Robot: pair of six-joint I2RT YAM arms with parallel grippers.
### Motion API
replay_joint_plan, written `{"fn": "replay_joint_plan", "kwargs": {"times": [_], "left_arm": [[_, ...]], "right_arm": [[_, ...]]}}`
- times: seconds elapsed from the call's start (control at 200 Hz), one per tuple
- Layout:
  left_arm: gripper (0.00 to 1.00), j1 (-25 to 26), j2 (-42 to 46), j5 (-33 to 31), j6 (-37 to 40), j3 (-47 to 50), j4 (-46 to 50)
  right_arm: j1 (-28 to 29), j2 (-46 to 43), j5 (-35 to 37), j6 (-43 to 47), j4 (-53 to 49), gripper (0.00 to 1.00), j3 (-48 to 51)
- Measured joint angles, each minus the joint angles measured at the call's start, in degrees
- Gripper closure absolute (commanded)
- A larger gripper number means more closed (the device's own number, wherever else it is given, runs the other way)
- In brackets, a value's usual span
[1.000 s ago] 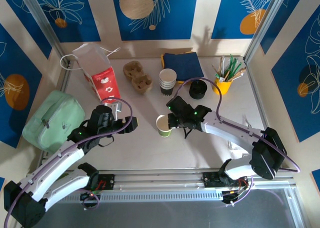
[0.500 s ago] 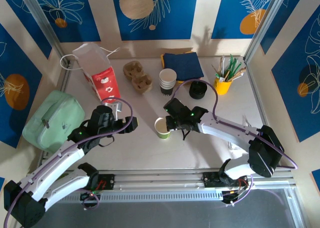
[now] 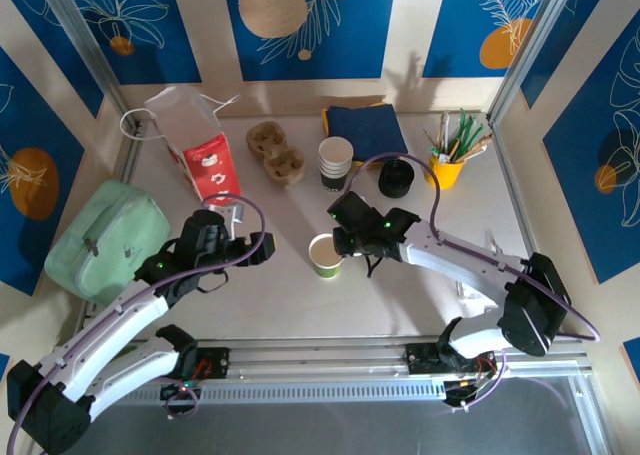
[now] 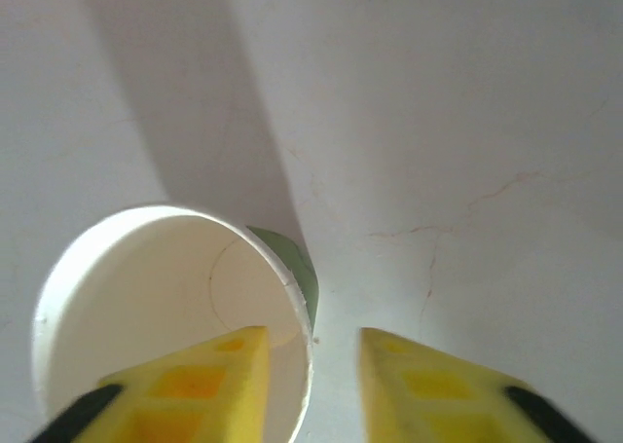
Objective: Pack the takeout coffee
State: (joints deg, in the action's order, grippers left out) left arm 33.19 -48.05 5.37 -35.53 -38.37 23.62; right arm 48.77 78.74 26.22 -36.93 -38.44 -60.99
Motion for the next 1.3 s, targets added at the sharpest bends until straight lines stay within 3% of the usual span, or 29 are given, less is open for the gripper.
{"fn": "replay_joint_plan", "kwargs": {"times": [0.185,0.41,0.615,0.965,1.301], "left_arm": [[0.14,0.0,0.7,-0.7,0.0,-0.7,1.1],[0.14,0.0,1.8,-1.1,0.0,-0.8,1.5],[0.14,0.1,3.0,-1.2,0.0,-0.8,1.9],[0.14,0.1,3.4,-1.7,0.0,-0.8,2.5],[0.13,0.1,3.5,-2.4,0.0,-0.8,2.6]], "right_arm": [[-3.8,-2.6,3.8,3.5,-0.9,0.50,-3.7],[-16.5,-1.4,6.7,5.0,0.1,0.42,-6.5],[-26.0,5.2,6.8,3.3,2.2,0.39,-7.2],[-32.0,16.2,6.7,-1.3,3.9,0.39,-12.9],[-35.3,21.1,4.7,-4.0,6.4,0.43,-15.2]]}}
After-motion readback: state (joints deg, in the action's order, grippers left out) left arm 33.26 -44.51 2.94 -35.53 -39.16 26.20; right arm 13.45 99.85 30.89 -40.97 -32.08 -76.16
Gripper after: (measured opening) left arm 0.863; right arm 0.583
